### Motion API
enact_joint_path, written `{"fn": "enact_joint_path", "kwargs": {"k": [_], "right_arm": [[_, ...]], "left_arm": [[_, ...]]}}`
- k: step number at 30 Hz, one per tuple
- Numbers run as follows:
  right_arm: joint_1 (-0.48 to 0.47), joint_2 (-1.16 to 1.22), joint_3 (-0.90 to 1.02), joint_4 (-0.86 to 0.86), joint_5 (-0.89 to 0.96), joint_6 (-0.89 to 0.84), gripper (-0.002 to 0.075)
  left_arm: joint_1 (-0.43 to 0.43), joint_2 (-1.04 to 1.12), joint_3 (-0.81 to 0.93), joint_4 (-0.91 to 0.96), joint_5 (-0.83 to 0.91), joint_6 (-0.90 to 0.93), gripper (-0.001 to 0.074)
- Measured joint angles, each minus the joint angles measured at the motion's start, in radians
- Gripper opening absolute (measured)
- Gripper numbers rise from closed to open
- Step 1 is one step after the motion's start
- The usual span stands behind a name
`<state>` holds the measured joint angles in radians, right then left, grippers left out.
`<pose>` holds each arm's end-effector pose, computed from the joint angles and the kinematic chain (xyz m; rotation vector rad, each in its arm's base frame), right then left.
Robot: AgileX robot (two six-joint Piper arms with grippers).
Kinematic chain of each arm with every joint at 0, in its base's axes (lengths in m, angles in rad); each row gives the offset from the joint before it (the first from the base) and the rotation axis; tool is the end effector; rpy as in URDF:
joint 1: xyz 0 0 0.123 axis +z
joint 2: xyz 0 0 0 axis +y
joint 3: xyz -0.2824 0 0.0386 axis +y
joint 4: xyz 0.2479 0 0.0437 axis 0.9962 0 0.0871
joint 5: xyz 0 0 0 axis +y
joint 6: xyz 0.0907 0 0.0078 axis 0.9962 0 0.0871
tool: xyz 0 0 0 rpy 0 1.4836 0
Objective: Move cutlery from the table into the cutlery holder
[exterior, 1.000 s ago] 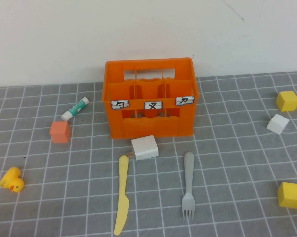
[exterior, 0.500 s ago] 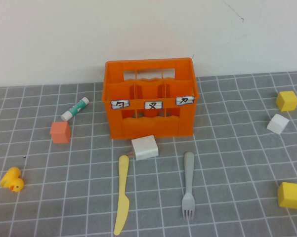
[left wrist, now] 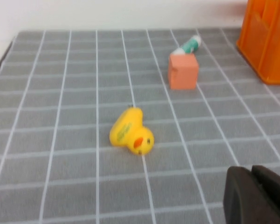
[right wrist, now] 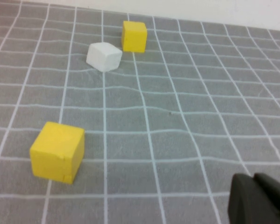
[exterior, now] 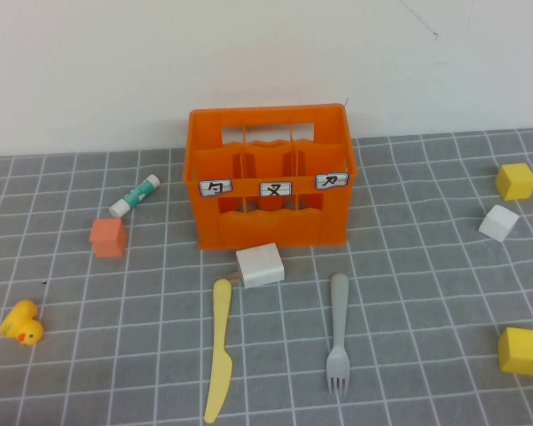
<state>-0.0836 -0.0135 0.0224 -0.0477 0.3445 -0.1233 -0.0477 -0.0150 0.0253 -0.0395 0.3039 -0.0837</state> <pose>0.0529 -0.0059 0.1752 -0.0665 1.8396 -0.1913 0.0539 -0.0037 0.1779 -0.0578 1.7986 -0.1315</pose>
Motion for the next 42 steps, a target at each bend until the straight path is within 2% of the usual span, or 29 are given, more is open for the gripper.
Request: {"fn": "enact_joint_path", "kwargs": {"k": [5,12,18,42], "right_arm": [[0.000,0.000,0.006,-0.006,-0.084,0.000,-0.0003],[0.000,0.000,0.006,-0.006,-0.345,0.000,-0.0003],[0.000,0.000,0.006,-0.006,-0.509,0.000,-0.0003],[0.000,0.000,0.006,-0.002,-0.601,0.046,-0.0003]], "left_arm": [[0.000,0.000,0.004,0.000,-0.104,0.000,-0.0001],[0.000,0.000,0.004,0.000,-0.367,0.000,-0.0001],[0.000,0.000,0.004,0.002,-0.505,0.000,-0.0001],[0.000,0.000,0.004,0.012,-0.563,-0.051,-0.0001]]}}
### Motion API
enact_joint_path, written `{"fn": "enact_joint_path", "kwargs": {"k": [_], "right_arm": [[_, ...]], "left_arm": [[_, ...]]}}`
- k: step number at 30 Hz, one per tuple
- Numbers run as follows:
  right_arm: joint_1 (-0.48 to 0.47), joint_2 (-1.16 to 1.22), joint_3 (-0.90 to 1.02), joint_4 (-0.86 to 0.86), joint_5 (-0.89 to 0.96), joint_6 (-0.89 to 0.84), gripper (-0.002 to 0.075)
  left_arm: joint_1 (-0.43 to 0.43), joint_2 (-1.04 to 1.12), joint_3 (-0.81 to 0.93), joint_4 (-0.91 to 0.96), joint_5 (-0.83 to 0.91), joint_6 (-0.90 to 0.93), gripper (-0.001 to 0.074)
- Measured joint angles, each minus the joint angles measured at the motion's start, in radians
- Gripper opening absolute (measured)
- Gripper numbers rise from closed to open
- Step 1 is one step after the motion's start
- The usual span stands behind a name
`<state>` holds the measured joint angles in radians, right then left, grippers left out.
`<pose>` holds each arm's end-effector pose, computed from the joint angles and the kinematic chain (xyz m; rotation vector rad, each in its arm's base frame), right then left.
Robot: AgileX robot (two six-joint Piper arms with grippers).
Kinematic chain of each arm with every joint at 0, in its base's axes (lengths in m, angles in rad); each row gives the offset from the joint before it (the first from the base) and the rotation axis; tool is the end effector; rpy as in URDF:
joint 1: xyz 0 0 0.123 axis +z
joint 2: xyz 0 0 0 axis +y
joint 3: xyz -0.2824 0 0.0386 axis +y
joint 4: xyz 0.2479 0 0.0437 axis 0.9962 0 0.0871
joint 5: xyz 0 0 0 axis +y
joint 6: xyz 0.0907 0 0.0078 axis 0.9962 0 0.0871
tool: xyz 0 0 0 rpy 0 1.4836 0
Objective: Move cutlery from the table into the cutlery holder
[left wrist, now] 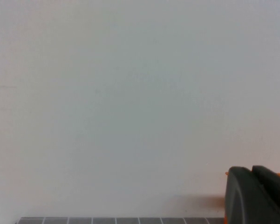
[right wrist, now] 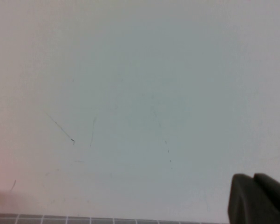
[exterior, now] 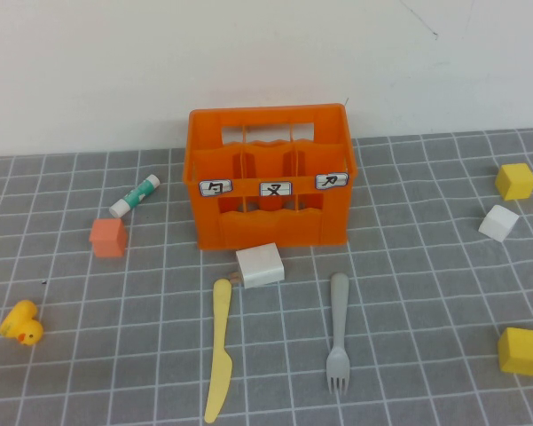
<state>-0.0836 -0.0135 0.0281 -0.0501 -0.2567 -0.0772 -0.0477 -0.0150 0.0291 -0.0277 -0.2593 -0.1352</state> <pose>0.0517 -0.0032 0.2271 -0.0372 1.2431 -0.1737 0.0516 -0.0018 0.2271 -0.0770 1.2380 -0.1777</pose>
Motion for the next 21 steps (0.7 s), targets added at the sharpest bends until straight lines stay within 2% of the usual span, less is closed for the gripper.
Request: {"fn": "enact_joint_path", "kwargs": {"k": [7,21], "right_arm": [[0.000,0.000,0.000,0.000,0.032,-0.011,-0.0003],[0.000,0.000,0.000,0.000,0.241,-0.018,-0.0003]], "left_arm": [[0.000,0.000,0.000,0.001,0.021,-0.002,-0.0001],[0.000,0.000,0.000,0.001,0.294,-0.080,-0.0001]]}}
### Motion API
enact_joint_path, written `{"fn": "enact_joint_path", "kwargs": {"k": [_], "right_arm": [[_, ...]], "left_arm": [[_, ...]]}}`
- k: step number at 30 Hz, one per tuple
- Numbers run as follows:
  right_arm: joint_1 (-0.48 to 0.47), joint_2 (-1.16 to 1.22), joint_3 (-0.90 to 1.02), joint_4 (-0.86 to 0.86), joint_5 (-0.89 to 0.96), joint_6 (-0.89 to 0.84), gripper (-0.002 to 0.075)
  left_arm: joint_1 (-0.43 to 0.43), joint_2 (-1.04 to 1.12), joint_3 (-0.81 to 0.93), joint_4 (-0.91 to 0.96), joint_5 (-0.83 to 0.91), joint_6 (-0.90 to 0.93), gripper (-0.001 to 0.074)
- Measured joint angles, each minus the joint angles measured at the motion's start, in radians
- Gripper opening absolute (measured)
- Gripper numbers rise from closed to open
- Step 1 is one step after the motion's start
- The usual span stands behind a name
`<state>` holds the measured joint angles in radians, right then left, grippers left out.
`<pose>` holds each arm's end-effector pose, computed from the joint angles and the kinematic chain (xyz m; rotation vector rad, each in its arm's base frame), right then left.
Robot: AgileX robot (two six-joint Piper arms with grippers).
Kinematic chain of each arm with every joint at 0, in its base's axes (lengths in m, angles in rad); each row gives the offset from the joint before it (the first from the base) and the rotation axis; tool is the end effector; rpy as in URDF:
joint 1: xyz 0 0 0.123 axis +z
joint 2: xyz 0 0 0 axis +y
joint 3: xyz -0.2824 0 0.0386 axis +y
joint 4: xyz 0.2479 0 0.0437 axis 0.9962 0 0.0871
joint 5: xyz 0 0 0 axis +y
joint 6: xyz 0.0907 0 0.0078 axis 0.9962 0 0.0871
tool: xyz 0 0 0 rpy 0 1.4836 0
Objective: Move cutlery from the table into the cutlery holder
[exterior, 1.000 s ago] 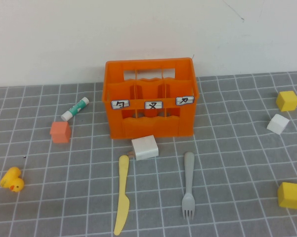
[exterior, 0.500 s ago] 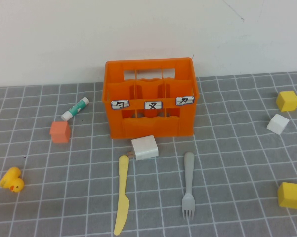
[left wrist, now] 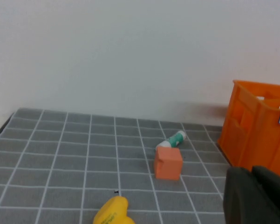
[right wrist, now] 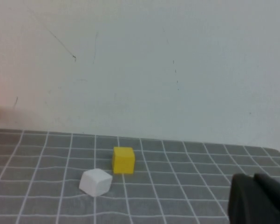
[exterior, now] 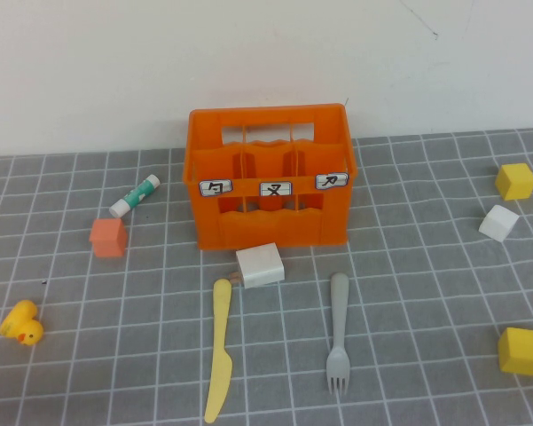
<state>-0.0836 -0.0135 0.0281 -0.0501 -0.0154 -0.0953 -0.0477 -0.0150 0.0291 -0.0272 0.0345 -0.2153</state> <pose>0.0561 -0.0046 0.2057 -0.0465 1.4848 -0.1848 0.0564 -0.0028 0.2009 -0.1487 1.5295 -0.2316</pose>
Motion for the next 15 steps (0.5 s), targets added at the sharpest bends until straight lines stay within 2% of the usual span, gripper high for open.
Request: {"fn": "enact_joint_path", "kwargs": {"k": [5,11,15], "right_arm": [[0.000,0.000,0.000,0.000,-0.010,0.000,-0.0003],[0.000,0.000,0.000,-0.004,-0.109,0.004,-0.0003],[0.000,0.000,-0.064,-0.004,-0.065,0.009,-0.0003]], "left_arm": [[0.000,0.000,0.000,-0.001,-0.006,-0.002,-0.0001],[0.000,0.000,0.000,-0.012,-0.151,-0.016,-0.0001],[0.000,0.000,-0.067,0.060,-0.151,-0.024,-0.0001]]}}
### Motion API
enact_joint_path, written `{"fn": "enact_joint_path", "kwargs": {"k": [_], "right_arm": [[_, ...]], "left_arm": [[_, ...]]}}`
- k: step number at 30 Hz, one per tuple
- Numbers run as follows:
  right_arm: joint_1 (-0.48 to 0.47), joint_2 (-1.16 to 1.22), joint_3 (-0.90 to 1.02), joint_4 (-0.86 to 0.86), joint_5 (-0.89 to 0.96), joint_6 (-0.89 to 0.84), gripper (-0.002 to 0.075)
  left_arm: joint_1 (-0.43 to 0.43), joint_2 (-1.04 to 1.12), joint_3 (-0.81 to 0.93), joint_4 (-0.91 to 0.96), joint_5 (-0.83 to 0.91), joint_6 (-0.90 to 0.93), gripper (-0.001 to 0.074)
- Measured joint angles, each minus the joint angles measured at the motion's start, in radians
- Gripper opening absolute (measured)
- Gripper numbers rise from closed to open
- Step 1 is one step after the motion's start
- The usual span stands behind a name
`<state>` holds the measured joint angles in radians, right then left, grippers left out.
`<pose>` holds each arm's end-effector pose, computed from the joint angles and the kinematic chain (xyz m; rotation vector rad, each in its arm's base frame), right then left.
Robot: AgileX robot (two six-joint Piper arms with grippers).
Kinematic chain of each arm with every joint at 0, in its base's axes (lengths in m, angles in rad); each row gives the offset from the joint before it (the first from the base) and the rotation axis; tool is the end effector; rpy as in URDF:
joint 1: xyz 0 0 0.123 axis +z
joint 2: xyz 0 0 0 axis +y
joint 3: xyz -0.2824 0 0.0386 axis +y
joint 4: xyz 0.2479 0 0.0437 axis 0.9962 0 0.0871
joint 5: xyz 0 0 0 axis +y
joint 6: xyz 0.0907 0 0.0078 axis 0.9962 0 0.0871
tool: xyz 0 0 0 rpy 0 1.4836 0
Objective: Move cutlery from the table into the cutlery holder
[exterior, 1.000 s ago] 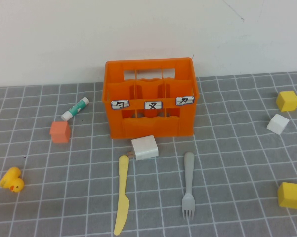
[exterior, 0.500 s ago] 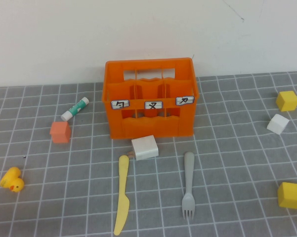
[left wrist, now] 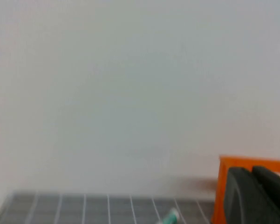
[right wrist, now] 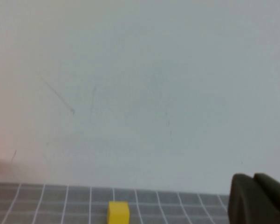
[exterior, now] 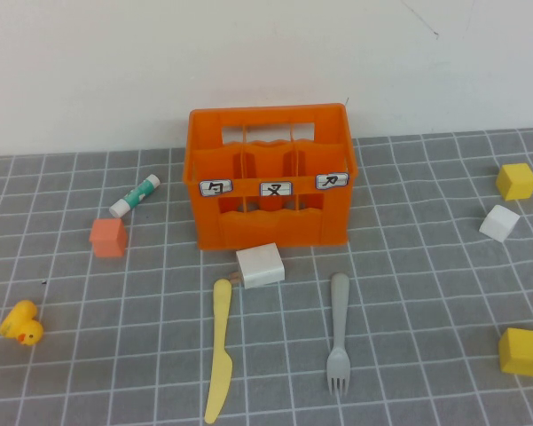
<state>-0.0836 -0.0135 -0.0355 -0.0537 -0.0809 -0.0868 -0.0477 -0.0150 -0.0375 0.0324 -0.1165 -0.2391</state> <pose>0.0513 -0.0039 0.2330 -0.0421 1.3555 -0.1856 0.0503 -0.0027 0.2369 -0.1016 1.3139 -0.2192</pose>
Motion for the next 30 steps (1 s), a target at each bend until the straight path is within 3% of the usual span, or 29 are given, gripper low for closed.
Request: {"fn": "enact_joint_path", "kwargs": {"k": [5,14,19,25,30], "right_arm": [[0.000,0.000,-0.153,-0.005,0.147,0.000,-0.0003],[0.000,0.174,-0.468,0.038,0.540,-0.124,-0.0003],[0.000,0.361,-0.517,0.147,0.663,-0.272,-0.0003],[0.000,0.559,-0.518,0.419,0.814,-0.567,-0.0003],[0.000,0.629,-0.518,0.585,0.848,-0.852,-0.0003]], "left_arm": [[0.000,0.000,-0.140,0.057,0.071,-0.001,-0.0001],[0.000,0.203,-0.411,0.095,0.440,0.045,-0.0001],[0.000,0.324,-0.375,-0.003,0.470,0.036,-0.0001],[0.000,0.448,-0.332,-0.186,0.533,0.035,-0.0001],[0.000,0.591,-0.397,-0.369,0.640,0.189,-0.0001]]}}
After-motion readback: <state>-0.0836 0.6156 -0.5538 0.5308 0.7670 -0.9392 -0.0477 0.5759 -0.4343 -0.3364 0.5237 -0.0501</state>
